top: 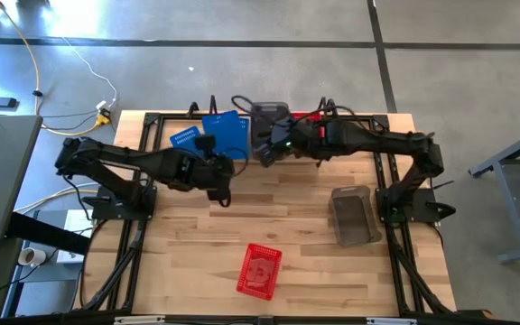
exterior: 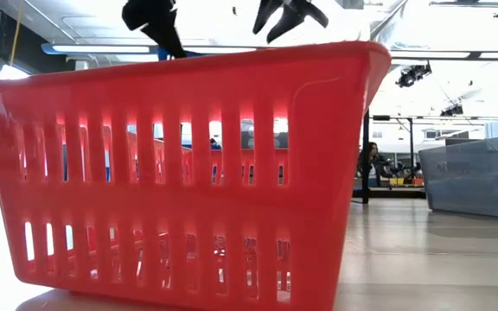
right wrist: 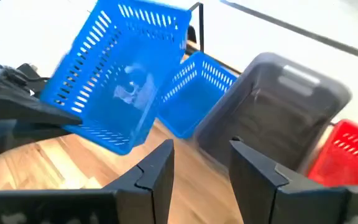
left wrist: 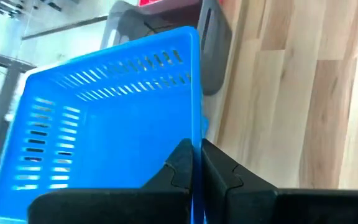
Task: Stack baskets on shelf by color
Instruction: Stack the bottom blue bin on the blue bin on the shelf
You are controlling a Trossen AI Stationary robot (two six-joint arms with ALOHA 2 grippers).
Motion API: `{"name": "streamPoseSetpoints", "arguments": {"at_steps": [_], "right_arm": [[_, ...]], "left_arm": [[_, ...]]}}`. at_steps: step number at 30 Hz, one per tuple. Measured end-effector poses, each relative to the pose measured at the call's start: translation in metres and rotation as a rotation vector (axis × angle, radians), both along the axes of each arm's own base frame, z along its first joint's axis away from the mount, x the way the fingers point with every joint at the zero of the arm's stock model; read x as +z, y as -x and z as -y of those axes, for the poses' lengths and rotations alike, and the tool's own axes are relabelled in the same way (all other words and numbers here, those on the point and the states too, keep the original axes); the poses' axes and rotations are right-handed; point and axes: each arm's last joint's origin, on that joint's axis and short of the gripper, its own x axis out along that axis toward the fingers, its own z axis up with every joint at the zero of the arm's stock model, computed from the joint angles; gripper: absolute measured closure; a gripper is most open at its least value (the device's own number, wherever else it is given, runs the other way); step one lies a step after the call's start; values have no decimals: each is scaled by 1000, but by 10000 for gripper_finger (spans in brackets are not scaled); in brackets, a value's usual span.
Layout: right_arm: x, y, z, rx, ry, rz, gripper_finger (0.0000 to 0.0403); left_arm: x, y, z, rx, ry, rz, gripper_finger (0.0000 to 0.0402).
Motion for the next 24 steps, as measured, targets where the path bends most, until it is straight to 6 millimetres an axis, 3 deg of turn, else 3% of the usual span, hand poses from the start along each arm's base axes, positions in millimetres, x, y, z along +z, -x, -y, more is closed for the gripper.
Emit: {"name": "streamPoseSetpoints", "arguments": {"at_steps": [6,12,24], "right_arm": [[20,21,5,32,54,-2,269],[38,41,10,37,92,25,269],[45,57,21,34,131,-22,269]], "left_arm": [[-2,21,-15,-29,51,30,401],[-7,29,-32,-162,109,121,401],[-13,37,-77,-251,119,99,401]]}}
